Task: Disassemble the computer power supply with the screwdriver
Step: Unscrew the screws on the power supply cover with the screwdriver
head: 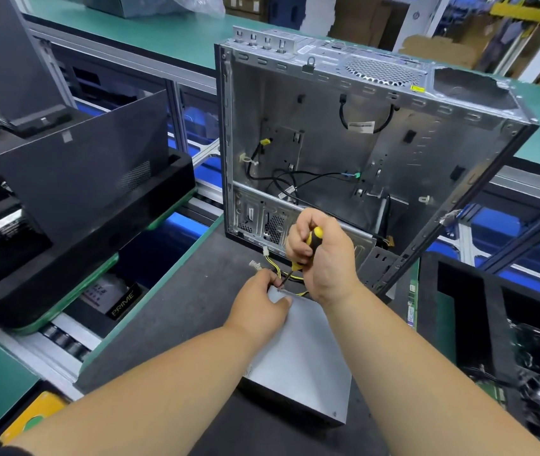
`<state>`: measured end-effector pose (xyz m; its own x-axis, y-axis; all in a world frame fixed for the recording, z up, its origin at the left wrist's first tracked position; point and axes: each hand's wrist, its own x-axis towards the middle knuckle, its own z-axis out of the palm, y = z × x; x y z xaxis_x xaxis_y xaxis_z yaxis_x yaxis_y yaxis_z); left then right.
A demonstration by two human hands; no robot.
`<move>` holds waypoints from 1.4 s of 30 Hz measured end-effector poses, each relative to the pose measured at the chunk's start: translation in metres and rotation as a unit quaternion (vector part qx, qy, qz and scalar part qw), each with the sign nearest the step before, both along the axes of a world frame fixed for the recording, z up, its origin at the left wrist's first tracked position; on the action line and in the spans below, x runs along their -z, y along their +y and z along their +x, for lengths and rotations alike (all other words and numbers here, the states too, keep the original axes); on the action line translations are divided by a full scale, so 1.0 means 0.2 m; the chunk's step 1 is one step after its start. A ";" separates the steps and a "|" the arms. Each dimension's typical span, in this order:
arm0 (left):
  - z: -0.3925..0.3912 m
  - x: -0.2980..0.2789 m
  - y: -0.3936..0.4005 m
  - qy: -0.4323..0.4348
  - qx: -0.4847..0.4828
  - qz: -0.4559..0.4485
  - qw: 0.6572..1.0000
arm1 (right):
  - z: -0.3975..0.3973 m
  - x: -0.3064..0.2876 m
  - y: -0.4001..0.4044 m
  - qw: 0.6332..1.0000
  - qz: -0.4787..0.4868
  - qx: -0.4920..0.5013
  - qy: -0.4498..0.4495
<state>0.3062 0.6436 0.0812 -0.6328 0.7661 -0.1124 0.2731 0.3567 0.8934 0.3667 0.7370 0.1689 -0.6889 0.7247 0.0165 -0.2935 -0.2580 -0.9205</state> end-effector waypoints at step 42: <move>-0.27 0.12 0.03 -0.239 0.190 0.050 0.951 | 0.00 0.05 -0.14 0.999 0.009 0.054 0.001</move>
